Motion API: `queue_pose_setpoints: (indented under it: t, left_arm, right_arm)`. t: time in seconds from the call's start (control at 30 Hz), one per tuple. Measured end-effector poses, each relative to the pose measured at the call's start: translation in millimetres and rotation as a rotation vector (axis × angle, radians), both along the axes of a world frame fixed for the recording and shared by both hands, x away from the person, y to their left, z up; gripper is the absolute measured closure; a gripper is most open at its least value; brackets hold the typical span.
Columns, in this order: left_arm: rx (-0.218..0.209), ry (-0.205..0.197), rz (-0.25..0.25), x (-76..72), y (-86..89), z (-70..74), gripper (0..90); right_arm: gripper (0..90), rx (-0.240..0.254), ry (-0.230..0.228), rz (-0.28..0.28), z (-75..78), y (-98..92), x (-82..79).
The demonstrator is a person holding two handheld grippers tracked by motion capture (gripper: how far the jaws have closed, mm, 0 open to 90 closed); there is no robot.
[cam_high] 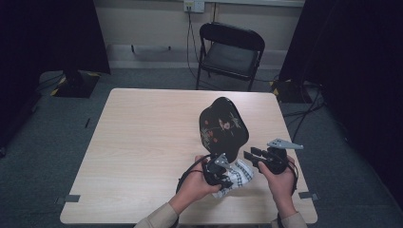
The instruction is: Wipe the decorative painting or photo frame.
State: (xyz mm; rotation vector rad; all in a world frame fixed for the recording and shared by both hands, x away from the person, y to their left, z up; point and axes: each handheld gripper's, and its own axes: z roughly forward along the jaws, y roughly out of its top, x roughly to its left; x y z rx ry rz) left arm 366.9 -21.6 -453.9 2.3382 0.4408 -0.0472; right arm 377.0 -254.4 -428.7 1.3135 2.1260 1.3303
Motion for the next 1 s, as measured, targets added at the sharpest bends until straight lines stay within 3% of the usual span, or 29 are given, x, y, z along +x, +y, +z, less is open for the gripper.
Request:
queue_pose_setpoints:
  t: [0.43,0.67,1.0]
  left_arm:
    - [0.027,0.027,0.023,10.1,-6.4,-9.3,75.2]
    - [0.021,0.038,0.056,15.2,-2.6,-10.6,75.2]
    - [0.012,-0.004,0.066,16.7,-1.8,9.2,75.3]
  right_arm:
    - [52.6,-0.028,-0.007,-0.016,-0.2,-2.8,0.7]
    - [51.8,-0.035,-0.005,-0.022,-1.1,-3.1,0.8]
    - [50.6,-0.040,-0.007,-0.030,-1.4,-4.7,0.7]
